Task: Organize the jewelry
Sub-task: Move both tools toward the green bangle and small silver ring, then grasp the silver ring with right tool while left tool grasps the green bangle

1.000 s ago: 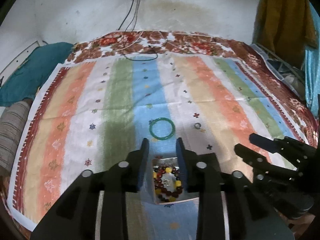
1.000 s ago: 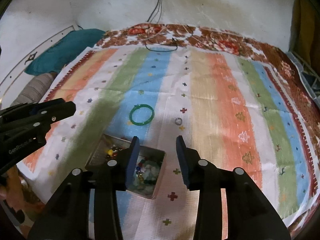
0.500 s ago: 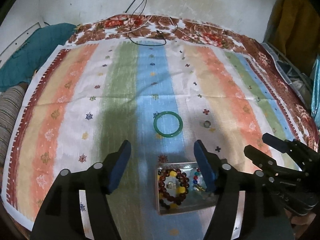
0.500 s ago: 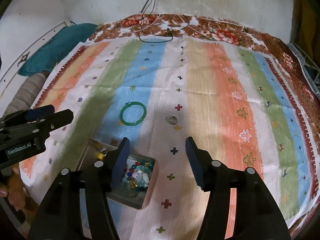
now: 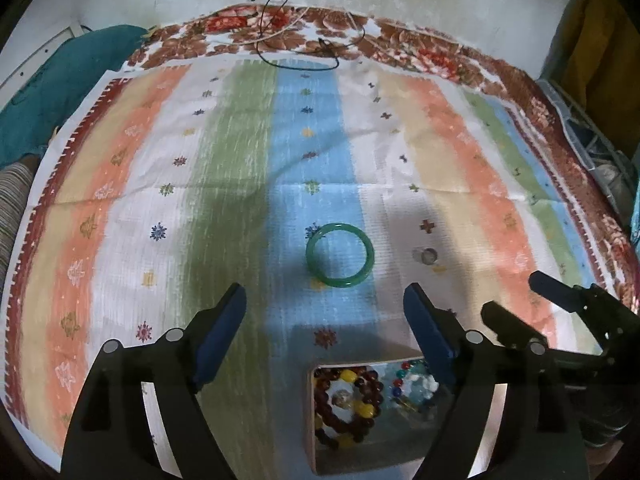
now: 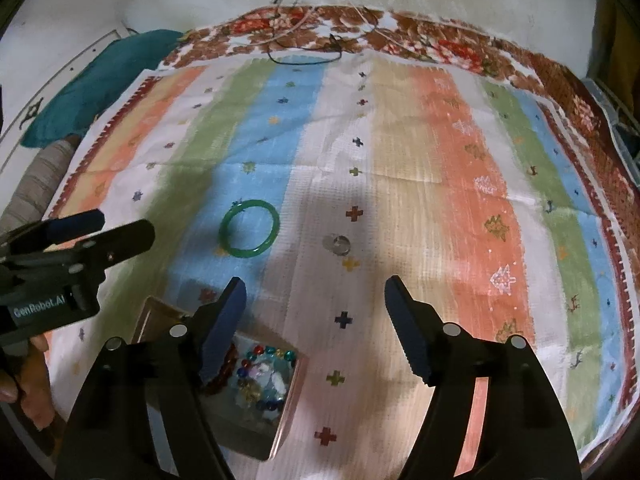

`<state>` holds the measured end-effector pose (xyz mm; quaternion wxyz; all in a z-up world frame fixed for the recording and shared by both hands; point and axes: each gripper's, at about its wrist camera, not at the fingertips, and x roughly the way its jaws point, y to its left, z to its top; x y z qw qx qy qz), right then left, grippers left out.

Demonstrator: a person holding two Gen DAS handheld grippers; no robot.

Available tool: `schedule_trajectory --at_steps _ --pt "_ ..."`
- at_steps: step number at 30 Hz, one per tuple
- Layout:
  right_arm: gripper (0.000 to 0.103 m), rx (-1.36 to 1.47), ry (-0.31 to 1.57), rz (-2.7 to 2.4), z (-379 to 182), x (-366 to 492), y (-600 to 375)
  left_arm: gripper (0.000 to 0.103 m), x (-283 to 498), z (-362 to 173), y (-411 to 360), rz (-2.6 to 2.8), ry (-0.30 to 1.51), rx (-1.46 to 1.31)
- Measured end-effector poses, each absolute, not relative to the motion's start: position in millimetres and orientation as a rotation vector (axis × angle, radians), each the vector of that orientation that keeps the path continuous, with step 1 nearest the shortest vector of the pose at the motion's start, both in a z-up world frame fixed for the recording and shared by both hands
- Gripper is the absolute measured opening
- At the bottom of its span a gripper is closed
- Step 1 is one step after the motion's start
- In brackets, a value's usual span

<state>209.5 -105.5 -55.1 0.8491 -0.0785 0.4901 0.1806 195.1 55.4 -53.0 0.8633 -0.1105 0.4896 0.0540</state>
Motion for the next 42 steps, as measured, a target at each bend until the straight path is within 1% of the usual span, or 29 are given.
schedule_trajectory --at_steps 9,33,38,39,40,42 --pt "0.072 -0.169 1.069 0.377 -72 233 -98 0.084 218 -73 62 0.105 1.064 -0.246" --pt "0.072 -0.214 1.165 0.331 -122 283 -82 0.084 273 -133 70 0.061 1.219 -0.225" --pt "0.072 -0.23 1.187 0.325 -136 293 -78 0.082 280 -144 71 0.062 1.25 -0.212" --pt "0.071 -0.233 1.192 0.328 -138 294 -77 0.08 282 -146 72 0.064 1.255 -0.209" --pt "0.07 -0.239 1.197 0.33 -141 295 -76 0.077 283 -147 73 0.066 1.261 -0.207" --pt "0.064 -0.249 1.206 0.331 -145 297 -75 0.073 287 -152 75 0.059 1.275 -0.218"
